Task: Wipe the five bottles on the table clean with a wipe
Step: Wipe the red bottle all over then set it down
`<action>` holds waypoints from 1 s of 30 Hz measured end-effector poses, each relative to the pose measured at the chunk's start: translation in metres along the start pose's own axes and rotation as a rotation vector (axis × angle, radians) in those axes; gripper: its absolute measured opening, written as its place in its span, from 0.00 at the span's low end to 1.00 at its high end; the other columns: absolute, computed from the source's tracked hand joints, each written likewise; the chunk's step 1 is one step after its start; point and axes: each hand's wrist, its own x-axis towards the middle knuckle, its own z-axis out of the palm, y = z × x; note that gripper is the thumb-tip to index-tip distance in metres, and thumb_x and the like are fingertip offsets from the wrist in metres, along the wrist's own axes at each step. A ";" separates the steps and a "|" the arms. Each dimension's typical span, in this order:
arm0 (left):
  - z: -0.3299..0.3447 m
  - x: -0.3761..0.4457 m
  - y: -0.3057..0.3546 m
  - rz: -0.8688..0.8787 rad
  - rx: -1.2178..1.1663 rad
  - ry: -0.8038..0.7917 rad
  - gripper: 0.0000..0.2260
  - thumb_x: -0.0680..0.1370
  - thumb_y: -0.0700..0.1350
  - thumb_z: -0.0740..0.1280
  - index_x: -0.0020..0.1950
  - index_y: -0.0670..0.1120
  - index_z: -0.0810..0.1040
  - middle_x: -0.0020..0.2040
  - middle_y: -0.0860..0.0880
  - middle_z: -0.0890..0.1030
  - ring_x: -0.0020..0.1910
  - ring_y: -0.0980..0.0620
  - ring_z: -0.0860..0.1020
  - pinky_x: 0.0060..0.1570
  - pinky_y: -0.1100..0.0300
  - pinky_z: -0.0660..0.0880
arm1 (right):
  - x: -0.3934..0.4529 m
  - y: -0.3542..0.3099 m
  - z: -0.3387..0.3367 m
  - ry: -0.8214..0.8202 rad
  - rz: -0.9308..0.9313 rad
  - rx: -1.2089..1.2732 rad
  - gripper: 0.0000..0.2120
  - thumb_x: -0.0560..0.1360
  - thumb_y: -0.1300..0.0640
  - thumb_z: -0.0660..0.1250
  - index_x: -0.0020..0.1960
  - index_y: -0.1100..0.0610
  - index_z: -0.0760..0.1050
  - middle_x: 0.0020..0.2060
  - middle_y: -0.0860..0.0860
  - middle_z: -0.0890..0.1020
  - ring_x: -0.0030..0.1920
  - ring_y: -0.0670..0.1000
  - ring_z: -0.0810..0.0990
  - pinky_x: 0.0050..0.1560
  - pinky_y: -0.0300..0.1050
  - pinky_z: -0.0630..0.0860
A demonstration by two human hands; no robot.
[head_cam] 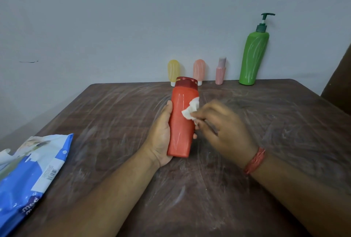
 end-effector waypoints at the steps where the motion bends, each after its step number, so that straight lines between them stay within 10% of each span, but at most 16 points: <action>1: 0.000 0.000 0.000 0.003 0.000 0.008 0.28 0.82 0.65 0.58 0.69 0.45 0.78 0.55 0.40 0.83 0.45 0.47 0.83 0.41 0.53 0.81 | -0.003 -0.001 0.001 -0.008 -0.017 0.007 0.09 0.77 0.63 0.68 0.57 0.60 0.81 0.51 0.52 0.79 0.52 0.48 0.77 0.54 0.40 0.73; 25: 0.006 0.000 -0.009 0.034 0.208 0.000 0.26 0.80 0.62 0.60 0.72 0.48 0.71 0.58 0.35 0.81 0.50 0.40 0.81 0.45 0.46 0.80 | 0.000 -0.007 -0.002 0.013 -0.094 -0.227 0.16 0.77 0.64 0.66 0.64 0.60 0.78 0.59 0.54 0.79 0.56 0.55 0.75 0.59 0.44 0.72; 30: 0.007 -0.001 -0.009 0.052 0.225 0.035 0.16 0.78 0.57 0.64 0.58 0.47 0.71 0.50 0.43 0.82 0.46 0.44 0.82 0.43 0.48 0.81 | 0.005 -0.001 -0.009 0.022 -0.031 -0.295 0.24 0.73 0.68 0.69 0.68 0.61 0.76 0.62 0.56 0.77 0.58 0.58 0.76 0.61 0.48 0.74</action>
